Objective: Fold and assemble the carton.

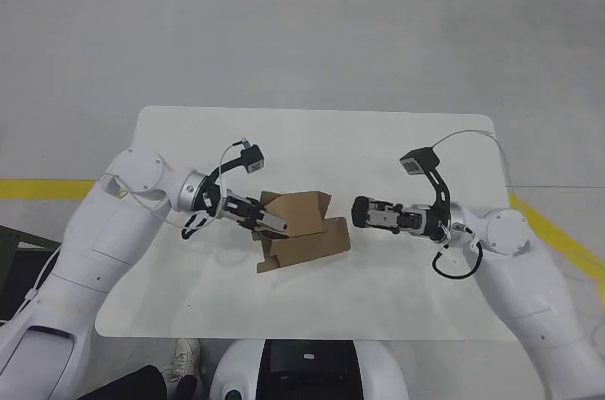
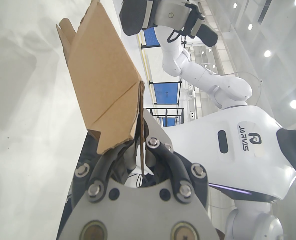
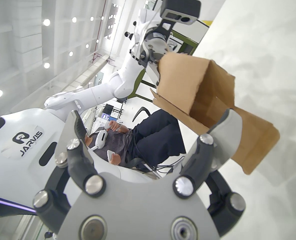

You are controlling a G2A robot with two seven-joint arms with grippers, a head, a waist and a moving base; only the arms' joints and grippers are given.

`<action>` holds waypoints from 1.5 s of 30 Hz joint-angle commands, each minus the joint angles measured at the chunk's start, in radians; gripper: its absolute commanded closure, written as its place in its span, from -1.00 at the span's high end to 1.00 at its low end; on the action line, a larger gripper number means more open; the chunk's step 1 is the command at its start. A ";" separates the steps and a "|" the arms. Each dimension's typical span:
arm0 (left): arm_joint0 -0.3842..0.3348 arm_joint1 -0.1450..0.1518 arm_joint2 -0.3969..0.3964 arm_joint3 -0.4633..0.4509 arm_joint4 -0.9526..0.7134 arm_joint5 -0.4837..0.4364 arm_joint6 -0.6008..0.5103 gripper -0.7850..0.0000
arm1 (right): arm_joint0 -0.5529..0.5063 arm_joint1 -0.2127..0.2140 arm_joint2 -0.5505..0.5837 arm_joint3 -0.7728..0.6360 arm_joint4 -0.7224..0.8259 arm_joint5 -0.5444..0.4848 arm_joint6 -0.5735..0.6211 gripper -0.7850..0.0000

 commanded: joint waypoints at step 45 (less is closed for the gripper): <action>-0.020 0.011 0.053 -0.020 -0.052 -0.020 0.000 -1.00 | 0.108 -0.103 -0.184 0.165 0.220 -0.033 0.089 0.86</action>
